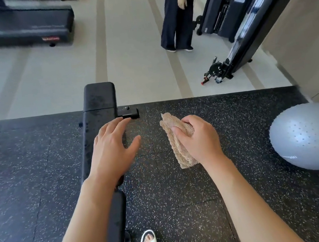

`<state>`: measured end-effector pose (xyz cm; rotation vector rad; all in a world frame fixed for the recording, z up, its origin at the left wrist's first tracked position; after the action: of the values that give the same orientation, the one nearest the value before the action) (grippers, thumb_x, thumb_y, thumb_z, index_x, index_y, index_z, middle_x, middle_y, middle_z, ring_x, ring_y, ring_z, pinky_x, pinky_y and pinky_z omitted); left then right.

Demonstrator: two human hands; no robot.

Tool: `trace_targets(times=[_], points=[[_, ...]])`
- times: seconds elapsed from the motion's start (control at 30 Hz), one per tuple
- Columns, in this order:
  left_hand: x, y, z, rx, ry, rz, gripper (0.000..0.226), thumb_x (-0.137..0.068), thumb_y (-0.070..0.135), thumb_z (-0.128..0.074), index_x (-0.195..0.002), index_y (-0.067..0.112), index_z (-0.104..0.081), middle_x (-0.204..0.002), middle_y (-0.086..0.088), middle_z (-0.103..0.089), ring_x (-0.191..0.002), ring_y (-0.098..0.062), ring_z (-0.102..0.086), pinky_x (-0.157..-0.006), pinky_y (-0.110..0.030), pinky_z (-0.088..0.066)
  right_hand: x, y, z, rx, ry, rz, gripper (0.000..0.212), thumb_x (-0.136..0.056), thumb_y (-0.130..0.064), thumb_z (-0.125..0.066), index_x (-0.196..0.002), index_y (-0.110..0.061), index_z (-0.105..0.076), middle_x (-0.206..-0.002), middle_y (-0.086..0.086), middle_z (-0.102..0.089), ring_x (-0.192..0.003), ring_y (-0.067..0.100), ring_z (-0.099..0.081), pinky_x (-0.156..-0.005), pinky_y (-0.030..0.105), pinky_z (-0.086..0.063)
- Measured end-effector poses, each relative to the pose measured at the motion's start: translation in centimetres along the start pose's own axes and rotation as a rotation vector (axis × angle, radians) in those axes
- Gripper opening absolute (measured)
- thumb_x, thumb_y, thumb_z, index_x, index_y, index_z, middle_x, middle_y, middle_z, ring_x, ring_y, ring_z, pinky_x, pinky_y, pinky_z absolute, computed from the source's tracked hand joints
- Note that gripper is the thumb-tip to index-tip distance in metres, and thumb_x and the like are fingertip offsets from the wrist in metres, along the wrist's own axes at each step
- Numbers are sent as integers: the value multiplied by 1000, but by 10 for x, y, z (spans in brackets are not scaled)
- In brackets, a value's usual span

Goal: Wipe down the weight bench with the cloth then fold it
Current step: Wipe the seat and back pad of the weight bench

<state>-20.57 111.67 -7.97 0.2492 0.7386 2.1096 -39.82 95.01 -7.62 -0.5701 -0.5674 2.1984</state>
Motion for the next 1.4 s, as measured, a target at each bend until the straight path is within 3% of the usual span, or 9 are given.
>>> trace_targets(times=[0.4, 0.57, 0.7, 0.97, 1.17, 1.4], points=[[-17, -74, 29, -99, 189, 330, 58, -95, 50, -63, -149, 31, -50, -154, 7, -49, -144, -23, -39, -119, -49, -35, -103, -54, -99, -125, -246, 265, 31, -90, -53, -67, -102, -24, -66, -92, -14, -66, -80, 9, -62, -70, 36, -55], [4, -73, 32, -109, 316, 531, 60, -92, 56, -56, -146, 31, -52, -152, 7, -51, -143, -23, -41, -119, -50, -36, -132, -69, -123, -205, -401, 420, 28, -89, -49, -70, -100, -24, -66, -92, -14, -67, -82, 9, -63, -72, 37, -56], [34, -64, 26, -136, 397, 679, 58, -94, 50, -64, -147, 30, -52, -153, 8, -50, -144, -22, -40, -120, -49, -35, -142, -79, -137, -258, -490, 510, 23, -89, -47, -71, -96, -25, -65, -87, -15, -65, -79, 9, -61, -71, 37, -55], [119, -52, 26, -166, 534, 877, 60, -89, 54, -59, -143, 28, -57, -147, 5, -56, -138, -23, -46, -118, -46, -38, -92, -120, -161, -297, -652, 686, 24, -88, -48, -72, -96, -27, -65, -85, -15, -65, -76, 7, -62, -70, 35, -55], [190, -49, 25, -161, 603, 988, 58, -94, 46, -67, -147, 25, -54, -151, 4, -53, -142, -20, -41, -120, -42, -33, -35, -146, -166, -284, -750, 817, 25, -89, -49, -70, -98, -26, -65, -88, -15, -66, -77, 5, -62, -72, 35, -54], [277, -42, 21, -157, 686, 1090, 59, -93, 44, -69, -147, 25, -54, -150, 2, -54, -142, -22, -43, -119, -47, -37, 35, -176, -166, -266, -813, 927, 28, -89, -51, -70, -100, -26, -66, -89, -13, -67, -80, 6, -63, -75, 35, -54]])
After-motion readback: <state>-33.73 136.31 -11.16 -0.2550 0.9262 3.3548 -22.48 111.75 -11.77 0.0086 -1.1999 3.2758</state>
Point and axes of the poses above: each hand's wrist, its own x-axis away from the middle knuckle, its own z-axis out of the back of the hand, y = z × x, the point moved 5 cm from there along -x, towards the middle knuckle
